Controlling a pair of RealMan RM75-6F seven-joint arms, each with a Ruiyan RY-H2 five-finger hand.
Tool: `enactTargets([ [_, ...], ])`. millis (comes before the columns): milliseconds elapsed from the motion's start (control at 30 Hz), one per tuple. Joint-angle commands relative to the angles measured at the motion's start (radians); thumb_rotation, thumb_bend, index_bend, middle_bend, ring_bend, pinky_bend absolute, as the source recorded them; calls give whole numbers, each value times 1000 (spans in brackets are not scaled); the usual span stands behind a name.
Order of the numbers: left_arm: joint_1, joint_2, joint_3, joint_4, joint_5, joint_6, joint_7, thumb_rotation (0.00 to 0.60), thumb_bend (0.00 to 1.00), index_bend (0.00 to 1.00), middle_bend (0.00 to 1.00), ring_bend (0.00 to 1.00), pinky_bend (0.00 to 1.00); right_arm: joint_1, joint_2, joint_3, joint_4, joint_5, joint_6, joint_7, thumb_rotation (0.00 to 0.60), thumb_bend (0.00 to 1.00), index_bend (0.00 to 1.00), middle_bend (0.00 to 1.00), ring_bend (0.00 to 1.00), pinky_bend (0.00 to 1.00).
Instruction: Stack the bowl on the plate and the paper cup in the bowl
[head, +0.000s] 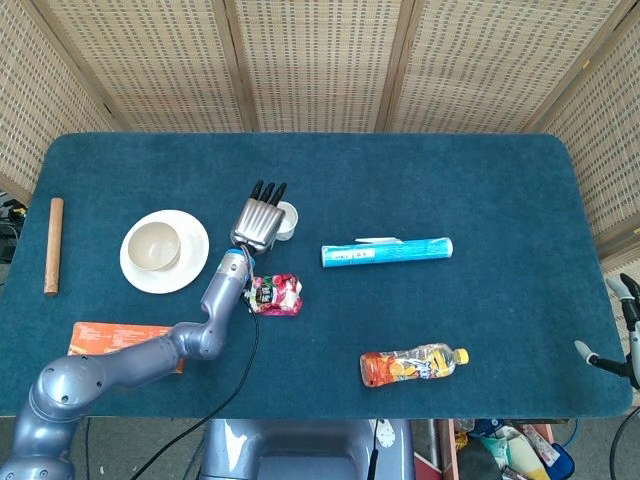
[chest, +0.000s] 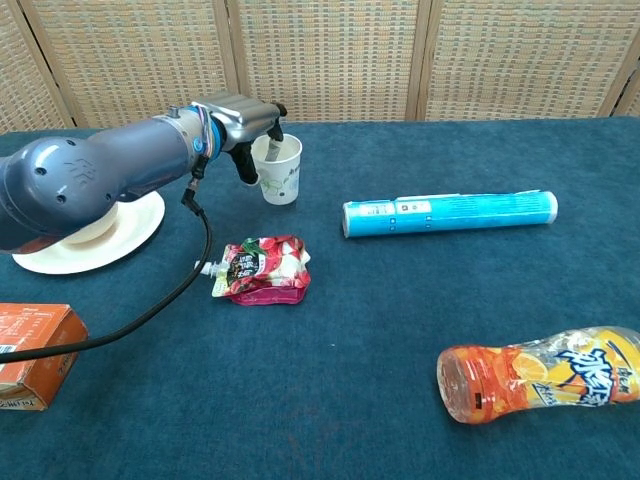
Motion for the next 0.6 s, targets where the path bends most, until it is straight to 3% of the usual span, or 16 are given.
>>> enactTargets([
  [33, 38, 101, 1, -130, -15, 38, 26, 600, 437, 619, 0, 0, 0, -2, 2, -2, -5, -1, 2, -5, 600, 173, 64, 0, 0, 0],
  [200, 98, 244, 4, -315, -47, 93, 34, 600, 437, 619, 0, 0, 0, -7, 2, -3, -12, -9, 17, -16, 600, 173, 64, 0, 0, 0],
  [333, 177, 409, 28, -473, -45, 151, 16, 600, 438, 619, 0, 0, 0, -10, 10, -5, -37, -24, 38, -45, 600, 173, 64, 0, 0, 0],
  [467, 242, 523, 48, -572, -50, 179, -24, 600, 437, 619, 0, 0, 0, -12, 15, -5, -52, -26, 47, -64, 600, 173, 64, 0, 0, 0],
  [600, 320, 625, 94, -633, 20, 205, -84, 600, 437, 619, 0, 0, 0, -17, 13, -7, -67, -36, 65, -90, 600, 173, 64, 0, 0, 0],
])
